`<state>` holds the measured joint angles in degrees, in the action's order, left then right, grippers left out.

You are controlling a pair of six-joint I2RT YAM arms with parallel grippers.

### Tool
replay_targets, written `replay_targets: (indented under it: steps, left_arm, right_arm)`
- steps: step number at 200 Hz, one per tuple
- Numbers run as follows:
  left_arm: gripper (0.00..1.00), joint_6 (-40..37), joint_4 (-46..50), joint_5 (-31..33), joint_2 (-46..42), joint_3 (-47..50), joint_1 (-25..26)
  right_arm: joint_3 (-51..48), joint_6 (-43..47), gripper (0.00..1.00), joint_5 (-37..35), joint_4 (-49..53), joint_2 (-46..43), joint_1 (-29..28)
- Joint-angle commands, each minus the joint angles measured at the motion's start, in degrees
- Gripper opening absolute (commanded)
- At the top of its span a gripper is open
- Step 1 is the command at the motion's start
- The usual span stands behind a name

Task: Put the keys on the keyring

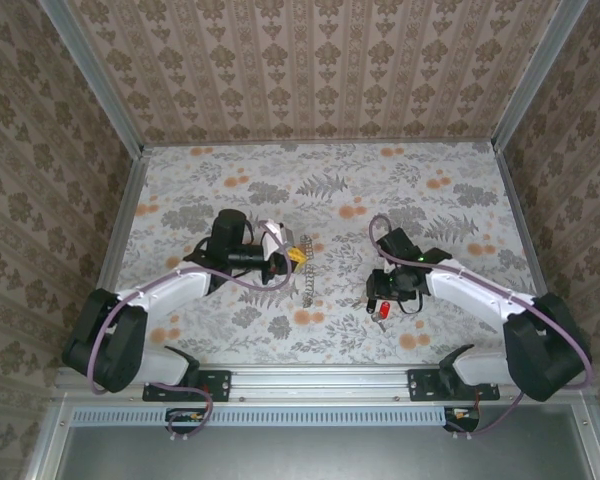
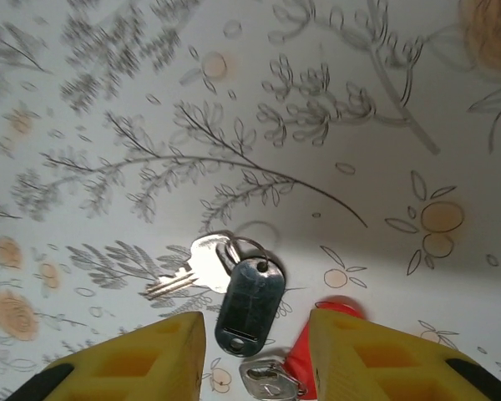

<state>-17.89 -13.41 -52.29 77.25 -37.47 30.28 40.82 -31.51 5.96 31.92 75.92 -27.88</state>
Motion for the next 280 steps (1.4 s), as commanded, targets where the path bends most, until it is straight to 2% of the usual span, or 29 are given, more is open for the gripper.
replay_targets:
  steps: [1,54,71,125,154,212,250,280]
  left_arm:
    - [0.0,1.28,-1.37,-2.95,-2.6,0.93,-1.09]
    - [0.0,1.03,-0.89,-3.06,-4.13,1.57,-1.97]
    - [0.0,0.85,-0.66,-3.14,-4.13,1.44,-2.14]
    - [0.0,0.4,-0.06,-3.08,-4.3,1.28,-2.42]
    - [0.0,0.21,0.17,-3.16,-4.24,1.27,-2.42]
    - [0.0,0.04,0.95,-3.43,-4.22,0.85,-2.34]
    - [0.0,-0.04,1.35,-3.44,-4.22,0.56,-2.35]
    - [0.0,-0.3,1.9,-3.47,-4.13,0.3,-2.42]
  right_arm:
    - [2.51,2.35,0.4,-0.45,0.39,3.32,-0.61]
    - [5.78,8.24,0.37,-0.4,0.11,10.41,-0.68]
    - [6.31,9.31,0.34,0.26,0.26,11.52,-0.69]
    - [6.9,11.48,0.31,0.75,0.9,13.9,-0.64]
    - [6.58,11.21,0.26,0.56,-0.18,13.41,-0.52]
    - [6.79,9.87,0.09,0.12,-0.82,12.04,0.58]
    - [6.08,8.03,0.07,-1.47,-3.31,10.02,2.16]
    - [5.41,7.33,0.08,0.44,-5.19,9.11,2.54]
